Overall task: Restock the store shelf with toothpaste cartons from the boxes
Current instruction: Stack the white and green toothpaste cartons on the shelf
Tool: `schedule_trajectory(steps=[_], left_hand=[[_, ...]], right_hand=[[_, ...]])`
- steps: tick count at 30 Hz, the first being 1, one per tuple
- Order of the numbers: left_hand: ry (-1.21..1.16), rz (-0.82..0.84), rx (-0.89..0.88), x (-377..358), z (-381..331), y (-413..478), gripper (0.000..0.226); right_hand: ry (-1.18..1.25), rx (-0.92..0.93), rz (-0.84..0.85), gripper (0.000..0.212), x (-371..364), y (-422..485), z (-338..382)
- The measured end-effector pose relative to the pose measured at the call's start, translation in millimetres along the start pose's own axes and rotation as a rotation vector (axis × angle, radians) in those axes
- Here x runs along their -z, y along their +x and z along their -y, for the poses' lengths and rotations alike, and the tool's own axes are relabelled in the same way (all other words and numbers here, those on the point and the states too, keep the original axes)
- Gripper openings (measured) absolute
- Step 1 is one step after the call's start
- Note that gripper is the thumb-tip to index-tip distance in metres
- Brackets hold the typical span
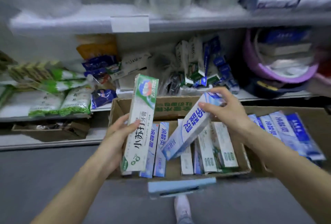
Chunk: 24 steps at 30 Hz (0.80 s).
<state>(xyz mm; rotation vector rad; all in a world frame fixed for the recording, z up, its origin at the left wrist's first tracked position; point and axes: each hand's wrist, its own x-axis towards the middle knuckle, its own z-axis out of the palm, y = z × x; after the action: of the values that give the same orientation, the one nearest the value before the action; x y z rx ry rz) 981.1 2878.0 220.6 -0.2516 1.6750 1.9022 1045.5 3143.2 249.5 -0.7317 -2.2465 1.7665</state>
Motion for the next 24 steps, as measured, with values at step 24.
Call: schedule_trajectory(steps=[24], left_hand=[[-0.025,0.162,-0.3,-14,-306,-273,0.027]], right_hand=[[0.599,-0.065,-0.016,0.009,120,-192,373]])
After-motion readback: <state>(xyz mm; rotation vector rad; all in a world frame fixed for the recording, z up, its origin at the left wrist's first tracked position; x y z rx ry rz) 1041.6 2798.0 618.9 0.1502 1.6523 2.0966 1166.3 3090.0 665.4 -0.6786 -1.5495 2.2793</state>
